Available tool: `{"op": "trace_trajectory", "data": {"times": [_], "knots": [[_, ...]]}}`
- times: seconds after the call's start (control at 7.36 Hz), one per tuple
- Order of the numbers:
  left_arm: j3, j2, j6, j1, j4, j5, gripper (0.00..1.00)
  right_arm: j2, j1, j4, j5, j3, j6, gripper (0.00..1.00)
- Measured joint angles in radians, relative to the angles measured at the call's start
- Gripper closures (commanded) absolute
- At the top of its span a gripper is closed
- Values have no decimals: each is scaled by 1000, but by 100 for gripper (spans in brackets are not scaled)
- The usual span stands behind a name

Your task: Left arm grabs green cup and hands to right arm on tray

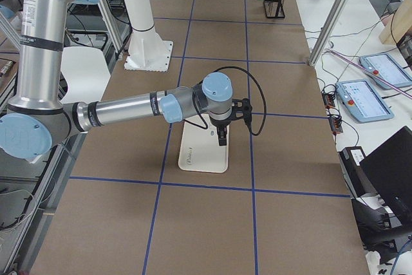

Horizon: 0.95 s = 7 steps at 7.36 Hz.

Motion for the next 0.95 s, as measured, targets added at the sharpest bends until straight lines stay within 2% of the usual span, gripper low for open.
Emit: {"op": "trace_trajectory", "data": {"times": [0.27,0.54,0.95], "knots": [[-93,3,-270,85,-138,-5,100,68,-131,259,27,-32,342,0],[-100,10,-617,140,-440,5,100,183,-257,501,22,-62,732,0],[-81,70,-1002,180,-874,52,100,346,-366,670,19,-69,1078,0]]}}
